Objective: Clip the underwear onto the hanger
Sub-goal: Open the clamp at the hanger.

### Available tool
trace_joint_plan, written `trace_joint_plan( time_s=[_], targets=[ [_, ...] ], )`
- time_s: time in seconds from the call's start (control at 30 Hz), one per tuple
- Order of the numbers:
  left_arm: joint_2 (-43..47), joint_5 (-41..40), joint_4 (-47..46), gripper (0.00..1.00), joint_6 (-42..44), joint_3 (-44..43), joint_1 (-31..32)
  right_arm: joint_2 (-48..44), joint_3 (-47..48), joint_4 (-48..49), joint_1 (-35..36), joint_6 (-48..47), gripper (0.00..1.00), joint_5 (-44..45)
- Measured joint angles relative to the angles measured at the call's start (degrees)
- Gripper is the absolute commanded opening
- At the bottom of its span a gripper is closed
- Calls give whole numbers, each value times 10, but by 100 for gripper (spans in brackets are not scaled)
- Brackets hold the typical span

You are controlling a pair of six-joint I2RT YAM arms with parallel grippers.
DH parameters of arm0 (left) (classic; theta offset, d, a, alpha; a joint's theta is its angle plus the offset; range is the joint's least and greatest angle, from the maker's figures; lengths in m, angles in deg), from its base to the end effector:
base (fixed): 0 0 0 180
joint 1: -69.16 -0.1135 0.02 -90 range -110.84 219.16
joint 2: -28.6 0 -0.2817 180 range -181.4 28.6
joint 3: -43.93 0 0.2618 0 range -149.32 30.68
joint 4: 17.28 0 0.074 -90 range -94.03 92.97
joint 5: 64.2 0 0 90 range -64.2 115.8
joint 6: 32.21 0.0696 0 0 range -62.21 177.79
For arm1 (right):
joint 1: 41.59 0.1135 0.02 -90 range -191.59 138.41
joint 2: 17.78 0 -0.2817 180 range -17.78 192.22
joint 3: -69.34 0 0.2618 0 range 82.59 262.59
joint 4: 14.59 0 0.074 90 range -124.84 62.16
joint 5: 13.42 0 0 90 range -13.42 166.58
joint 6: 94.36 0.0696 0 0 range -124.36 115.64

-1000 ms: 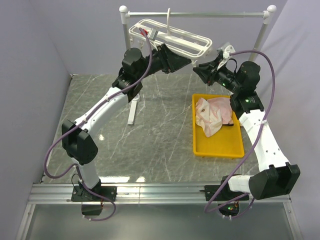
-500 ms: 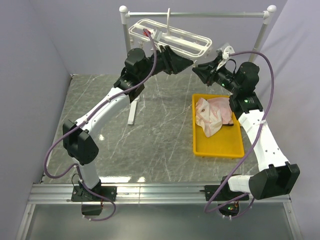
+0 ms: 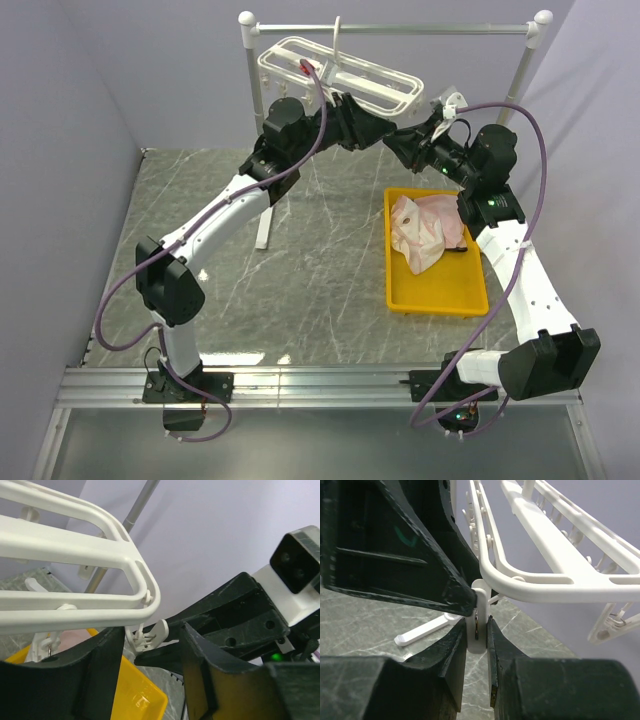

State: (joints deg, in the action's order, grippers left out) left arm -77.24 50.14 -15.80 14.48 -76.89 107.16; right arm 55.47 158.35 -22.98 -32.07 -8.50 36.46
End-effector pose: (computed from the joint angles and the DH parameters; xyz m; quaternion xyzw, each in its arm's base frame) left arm 0.3633 -0.3202 0.4843 0.1373 0.6122 -0.5992 0.4974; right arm 0.3052 0.0967 0.4707 -0.3295 0.5851 0.2593 0.6941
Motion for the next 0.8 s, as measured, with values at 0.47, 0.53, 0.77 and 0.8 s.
trace_joint_plan(
  time_s=[0.47,0.53,0.77,0.8],
  targets=[
    [-7,-15,7,16,16,-6,3,0,0,-6,1,-9,0,10],
    [-7,-18,10,8,19,-8,3,0,0,-8,1,-12,6,16],
    [-9,-23,17,0,19,-9,3,-1,0,-20,2,-20,54,21],
    [-9,-23,18,0,19,-9,2,-1,0,-23,3,-21,56,21]
  ],
)
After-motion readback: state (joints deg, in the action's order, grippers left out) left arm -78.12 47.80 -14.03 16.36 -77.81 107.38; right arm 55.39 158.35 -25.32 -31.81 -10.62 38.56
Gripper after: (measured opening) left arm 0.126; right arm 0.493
